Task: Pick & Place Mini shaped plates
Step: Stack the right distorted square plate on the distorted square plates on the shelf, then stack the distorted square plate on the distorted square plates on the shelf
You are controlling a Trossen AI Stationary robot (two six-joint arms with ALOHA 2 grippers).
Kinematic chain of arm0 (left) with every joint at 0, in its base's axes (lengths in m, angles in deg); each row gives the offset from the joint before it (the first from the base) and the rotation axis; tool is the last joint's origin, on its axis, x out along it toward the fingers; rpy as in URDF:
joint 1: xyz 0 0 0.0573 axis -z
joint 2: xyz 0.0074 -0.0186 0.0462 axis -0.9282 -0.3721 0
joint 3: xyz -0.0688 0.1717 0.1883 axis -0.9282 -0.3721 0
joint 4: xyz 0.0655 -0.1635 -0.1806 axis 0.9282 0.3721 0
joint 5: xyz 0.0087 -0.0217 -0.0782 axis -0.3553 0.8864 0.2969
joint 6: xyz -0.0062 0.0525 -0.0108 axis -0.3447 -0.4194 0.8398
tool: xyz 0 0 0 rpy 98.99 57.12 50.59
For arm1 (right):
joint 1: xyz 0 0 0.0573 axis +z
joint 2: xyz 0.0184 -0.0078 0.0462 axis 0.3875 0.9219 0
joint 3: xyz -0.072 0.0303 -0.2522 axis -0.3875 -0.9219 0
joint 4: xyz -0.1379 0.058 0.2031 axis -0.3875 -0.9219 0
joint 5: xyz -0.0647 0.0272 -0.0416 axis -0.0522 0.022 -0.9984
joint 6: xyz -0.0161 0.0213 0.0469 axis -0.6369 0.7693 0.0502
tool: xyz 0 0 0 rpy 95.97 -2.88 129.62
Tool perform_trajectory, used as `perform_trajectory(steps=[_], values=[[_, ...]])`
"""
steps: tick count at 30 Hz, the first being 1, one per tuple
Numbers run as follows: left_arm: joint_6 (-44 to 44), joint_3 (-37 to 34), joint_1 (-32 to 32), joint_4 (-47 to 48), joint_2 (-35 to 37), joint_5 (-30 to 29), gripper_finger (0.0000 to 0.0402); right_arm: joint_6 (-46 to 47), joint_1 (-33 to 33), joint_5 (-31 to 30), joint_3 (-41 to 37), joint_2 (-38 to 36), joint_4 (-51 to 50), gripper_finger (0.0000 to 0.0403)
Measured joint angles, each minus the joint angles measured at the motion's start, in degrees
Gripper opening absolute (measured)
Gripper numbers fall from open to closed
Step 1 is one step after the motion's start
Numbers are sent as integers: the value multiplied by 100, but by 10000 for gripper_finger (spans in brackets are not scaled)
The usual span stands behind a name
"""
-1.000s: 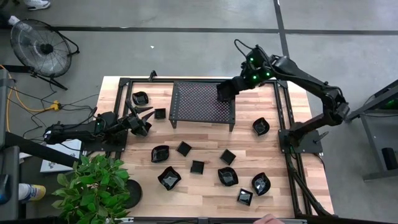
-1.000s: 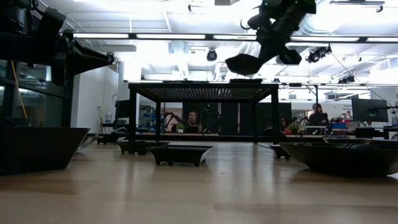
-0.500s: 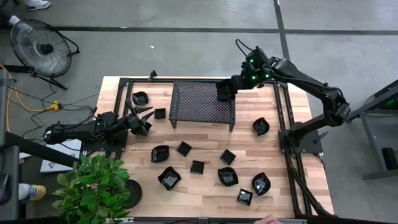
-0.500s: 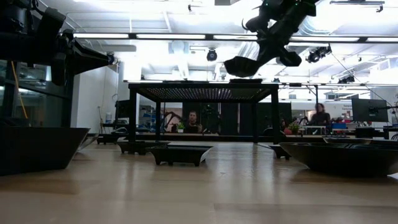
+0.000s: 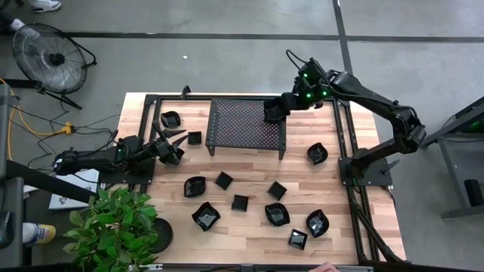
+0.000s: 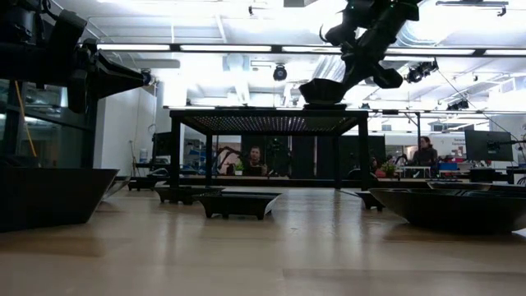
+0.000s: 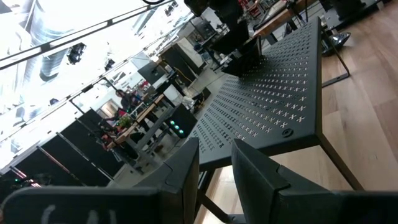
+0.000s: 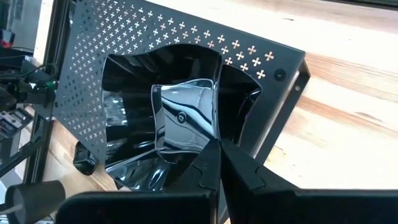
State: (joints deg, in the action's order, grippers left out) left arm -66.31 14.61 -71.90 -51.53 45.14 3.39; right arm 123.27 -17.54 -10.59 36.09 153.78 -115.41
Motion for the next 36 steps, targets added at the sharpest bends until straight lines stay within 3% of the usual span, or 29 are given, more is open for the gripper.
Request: perform_trajectory(steps=[15, 36], values=[[0, 0, 0, 2, -1, 0, 92, 107, 142, -60, 0, 2, -27, 2], [2, 0, 0, 0, -1, -2, 92, -256, 198, 6, 2, 6, -39, 48]])
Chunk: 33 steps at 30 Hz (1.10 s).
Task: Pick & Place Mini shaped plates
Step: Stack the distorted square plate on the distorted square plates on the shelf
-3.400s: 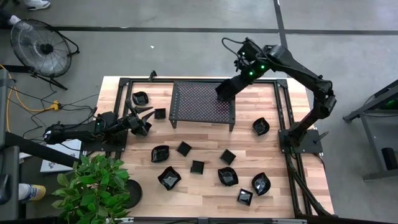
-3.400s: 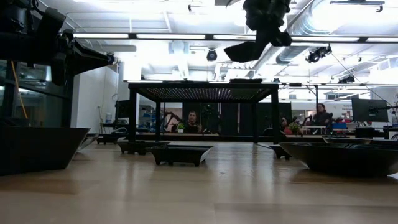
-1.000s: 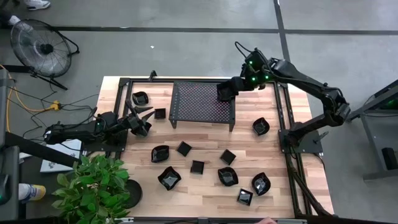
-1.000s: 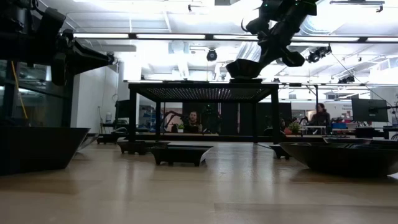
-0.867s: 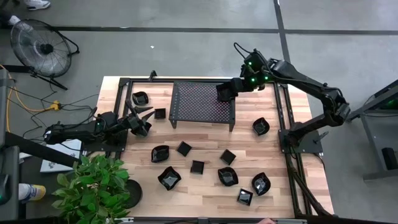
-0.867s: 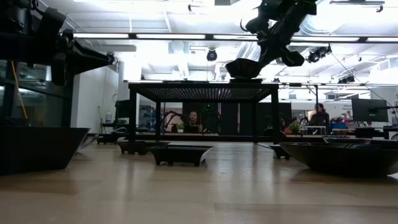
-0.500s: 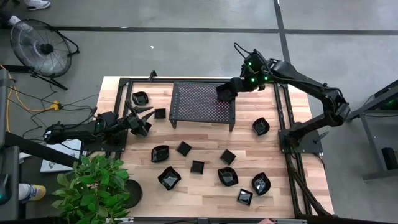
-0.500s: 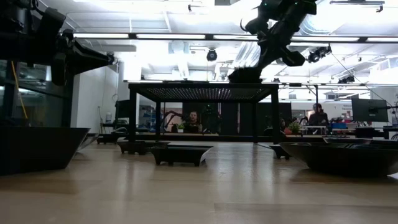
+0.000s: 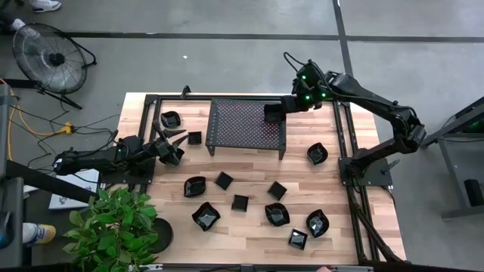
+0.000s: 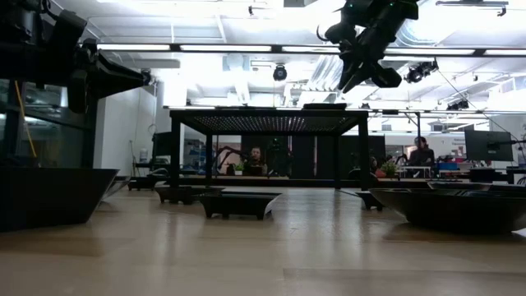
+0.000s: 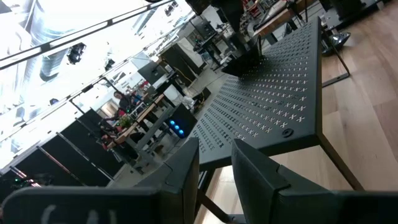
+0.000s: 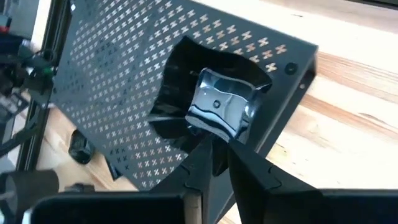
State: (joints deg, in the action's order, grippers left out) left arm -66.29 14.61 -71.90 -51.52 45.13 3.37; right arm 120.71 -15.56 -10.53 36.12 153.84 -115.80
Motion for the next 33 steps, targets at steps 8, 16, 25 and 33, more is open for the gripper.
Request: perform_trajectory(steps=[8, 16, 25, 33], values=[[0, 0, 0, 1, 0, 2, 92, -550, 310, 48, 2, 0, 0, 42], [-1, 0, 2, 1, 0, 0, 92, -950, 863, 33, 2, 0, -1, 40], [-2, 0, 1, 1, 1, 0, 92, -1233, 1896, -326, 4, 0, 75, 38], [-2, 0, 0, 0, 2, 0, 92, -1237, 3013, -799, 4, 0, 395, 36]])
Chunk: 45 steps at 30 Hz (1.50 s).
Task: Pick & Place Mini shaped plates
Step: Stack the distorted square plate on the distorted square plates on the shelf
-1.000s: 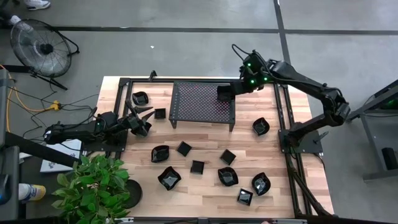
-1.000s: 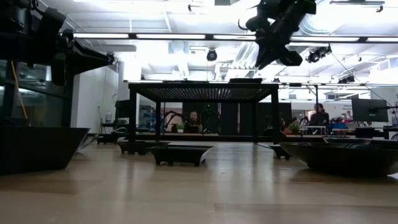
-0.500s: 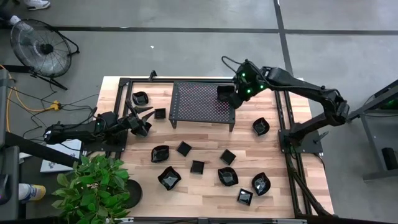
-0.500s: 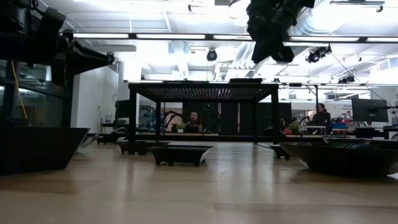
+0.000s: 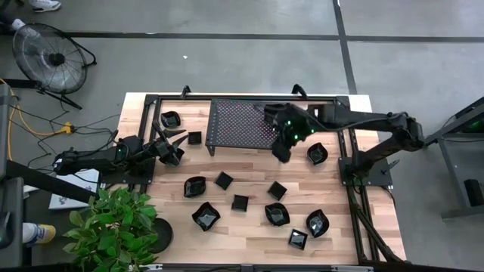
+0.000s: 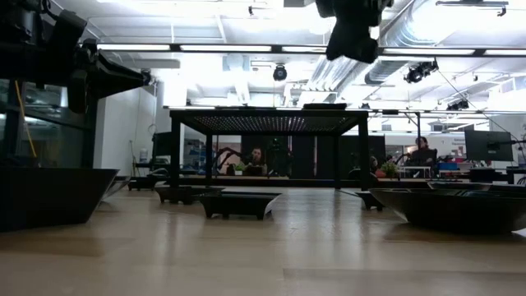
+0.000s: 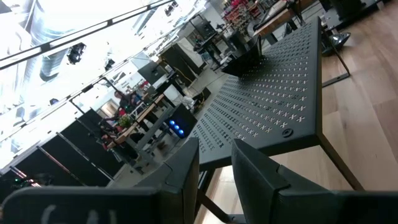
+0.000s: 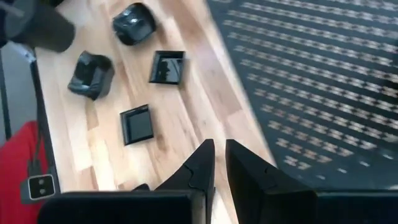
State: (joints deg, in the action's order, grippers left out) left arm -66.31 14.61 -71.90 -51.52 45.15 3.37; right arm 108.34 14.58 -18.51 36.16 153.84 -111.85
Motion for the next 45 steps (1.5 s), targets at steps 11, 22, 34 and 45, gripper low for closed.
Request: perform_trajectory(steps=[11, 22, 34, 45], values=[[1, 0, 0, -1, -2, 2, 92, -805, 1284, -427, 7, 680, 945, 33], [1, 0, 1, -1, -1, 4, 92, -3164, 1929, -375, 3, 1777, 2087, 48], [2, 0, 1, 0, 0, 2, 92, -4237, 2177, -190, 333, 2690, 3027, 78], [0, 0, 0, 0, 0, 2, 92, -4289, 2192, -280, 1792, 3657, 2824, 114]])
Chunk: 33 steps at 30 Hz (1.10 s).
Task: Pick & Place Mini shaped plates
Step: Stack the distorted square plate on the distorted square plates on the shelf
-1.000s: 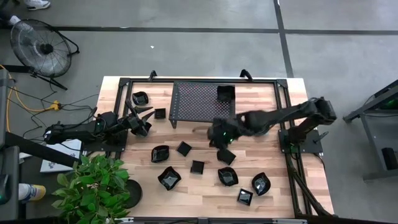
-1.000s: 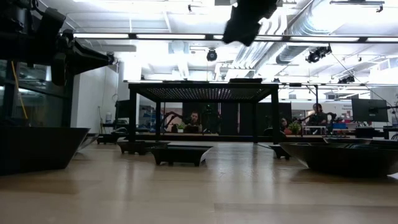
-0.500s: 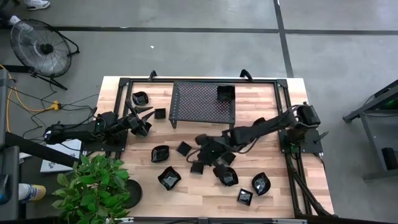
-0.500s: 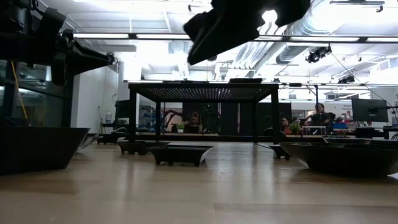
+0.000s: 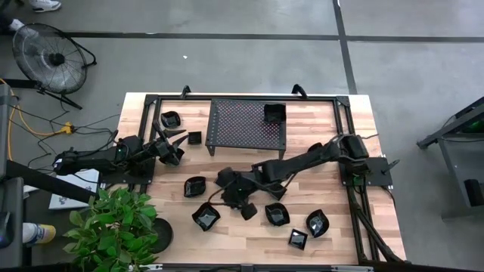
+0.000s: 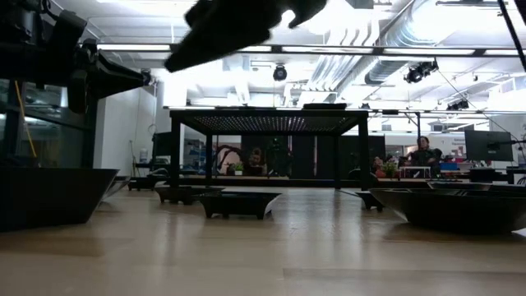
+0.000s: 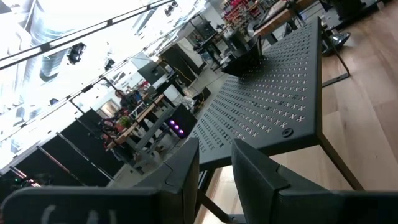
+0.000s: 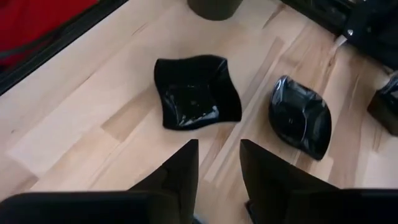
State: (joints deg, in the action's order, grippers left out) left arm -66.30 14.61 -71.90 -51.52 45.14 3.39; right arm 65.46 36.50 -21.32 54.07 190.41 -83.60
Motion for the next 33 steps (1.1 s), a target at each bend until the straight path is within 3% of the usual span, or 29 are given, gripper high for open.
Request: perform_trajectory(steps=[13, 33], values=[[1, 0, 0, 0, -1, 0, 92, -969, 313, -214, 1801, 1198, -1279, 115], [0, 0, 1, 0, 0, 0, 92, -1440, 666, -129, 1769, 1317, -1150, 115]])
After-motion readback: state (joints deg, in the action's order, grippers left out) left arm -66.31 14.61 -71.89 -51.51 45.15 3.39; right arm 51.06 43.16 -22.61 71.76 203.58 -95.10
